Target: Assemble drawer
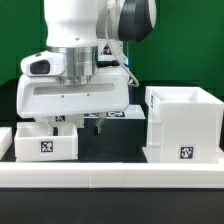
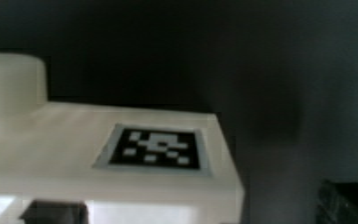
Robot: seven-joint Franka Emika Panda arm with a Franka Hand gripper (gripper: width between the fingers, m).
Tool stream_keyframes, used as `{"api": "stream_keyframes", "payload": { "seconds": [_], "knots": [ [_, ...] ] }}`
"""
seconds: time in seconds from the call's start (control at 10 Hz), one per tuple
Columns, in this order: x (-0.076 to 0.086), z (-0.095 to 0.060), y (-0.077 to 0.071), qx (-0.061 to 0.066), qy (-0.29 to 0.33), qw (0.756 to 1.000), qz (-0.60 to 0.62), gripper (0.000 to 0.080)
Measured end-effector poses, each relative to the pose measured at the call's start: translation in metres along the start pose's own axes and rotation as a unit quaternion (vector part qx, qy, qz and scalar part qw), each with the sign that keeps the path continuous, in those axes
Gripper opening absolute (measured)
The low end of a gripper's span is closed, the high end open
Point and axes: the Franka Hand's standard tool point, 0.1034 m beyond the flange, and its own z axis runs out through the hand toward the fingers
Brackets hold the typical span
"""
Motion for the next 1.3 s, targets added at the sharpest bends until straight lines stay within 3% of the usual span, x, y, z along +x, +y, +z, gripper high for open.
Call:
{"api": "stream_keyframes", "payload": {
  "seconds": [0.4, 0.5, 0.6, 0.9, 1.3],
  "knots": [
    [-0.0013, 0.0077, 0.0020, -0.009, 0.008, 1.000, 0.000, 0.0648],
    [-0.0016, 0.0082, 0.0019, -0.009, 0.008, 1.000, 0.000, 0.0520],
    [-0.0016, 0.0086, 0.0014, -0.009, 0.008, 1.000, 0.000, 0.0520],
    [0.0006, 0.0080, -0.0009, -0.009, 0.008, 1.000, -0.002, 0.0069],
    [0.0006, 0.0081, -0.0007, -0.009, 0.008, 1.000, -0.002, 0.0041]
  ]
}}
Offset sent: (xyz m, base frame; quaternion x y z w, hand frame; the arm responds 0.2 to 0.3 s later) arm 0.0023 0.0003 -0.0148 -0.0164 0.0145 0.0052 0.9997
